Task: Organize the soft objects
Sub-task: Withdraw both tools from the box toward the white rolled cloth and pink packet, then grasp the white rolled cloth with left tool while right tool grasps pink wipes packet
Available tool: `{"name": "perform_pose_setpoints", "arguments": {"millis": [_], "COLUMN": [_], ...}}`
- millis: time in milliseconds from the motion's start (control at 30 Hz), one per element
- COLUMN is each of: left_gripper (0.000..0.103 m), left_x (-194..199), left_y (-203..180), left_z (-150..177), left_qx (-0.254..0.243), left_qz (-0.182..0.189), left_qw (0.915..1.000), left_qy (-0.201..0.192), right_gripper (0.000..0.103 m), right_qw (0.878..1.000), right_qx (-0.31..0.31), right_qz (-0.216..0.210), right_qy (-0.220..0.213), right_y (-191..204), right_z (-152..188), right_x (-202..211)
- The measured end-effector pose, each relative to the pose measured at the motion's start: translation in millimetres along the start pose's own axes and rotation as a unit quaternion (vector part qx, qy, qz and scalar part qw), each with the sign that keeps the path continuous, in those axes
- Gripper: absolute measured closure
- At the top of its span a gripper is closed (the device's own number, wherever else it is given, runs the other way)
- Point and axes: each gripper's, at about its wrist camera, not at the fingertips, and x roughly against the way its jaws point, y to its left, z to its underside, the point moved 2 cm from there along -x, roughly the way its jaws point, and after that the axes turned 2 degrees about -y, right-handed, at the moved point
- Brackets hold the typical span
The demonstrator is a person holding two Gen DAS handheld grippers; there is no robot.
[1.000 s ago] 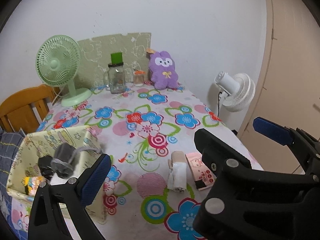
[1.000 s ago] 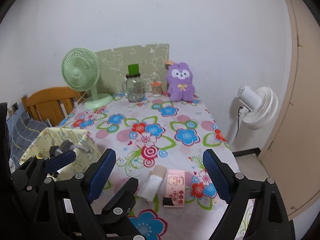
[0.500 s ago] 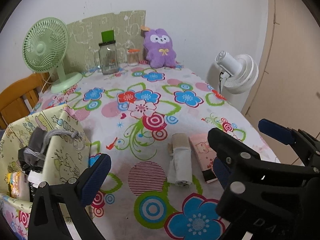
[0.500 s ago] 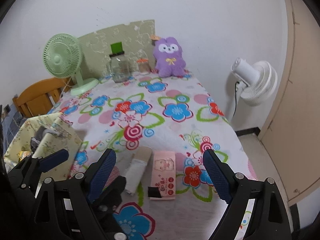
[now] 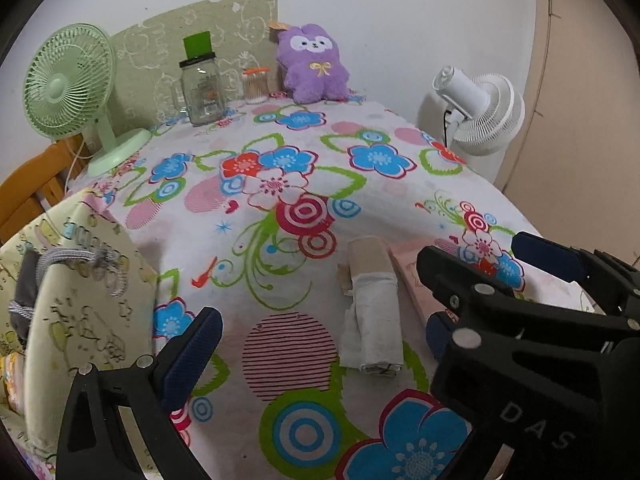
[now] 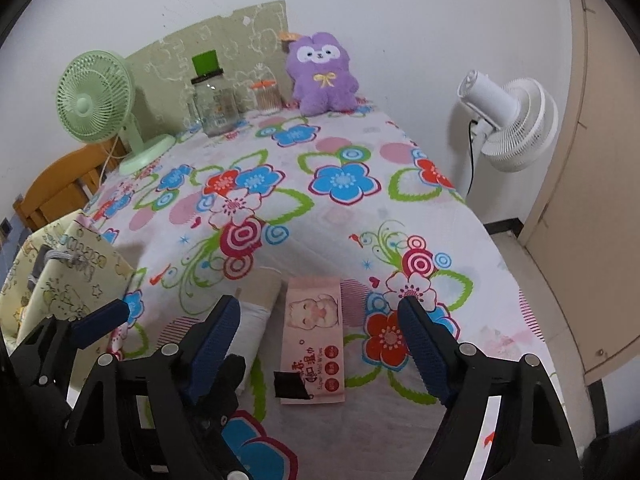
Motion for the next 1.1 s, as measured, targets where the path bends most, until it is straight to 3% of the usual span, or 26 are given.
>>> {"name": "perform_pose_setpoints", "arguments": {"millis": [267, 467, 633, 767, 1100], "left_gripper": [0.001, 0.001, 0.001, 0.001, 0.005], "left_x": [-16.6, -23.6, -27.7, -32.5, -36.9], "left_y": [-1.4, -2.7, -4.6, -8.2, -20.9], "left_z": [2.3, 3.0, 2.8, 2.0, -5.3], "left_qx": [-0.003, -0.008, -0.009, -0.014, -0.025], "left_qz": [-0.001, 0.0, 0.004, 0.005, 0.015], "left_qw": [0.9996, 0.9993, 0.9991, 0.9987, 0.9984], "left_qy": [0.027, 0.038, 0.042, 0.048, 0.047], "right_gripper": [0.033, 0.037, 0.043, 0.059, 0.06], "right_qw": [0.999, 0.997, 0.997, 0.998, 0.998], "right_qx": [-0.008, -0.003, 0.011, 0.019, 0.005], "right_qz": [0.003, -0.003, 0.001, 0.009, 0.002], "right_qy": [0.052, 0.072, 0.072, 0.067, 0.057], "right_y": [-5.2, -2.3, 0.6, -0.3, -14.8], "right_z": [6.1, 10.4, 9.5, 9.4, 6.9], "right_x": [-26.3, -37.8, -41.7, -42.2, -38.6]}}
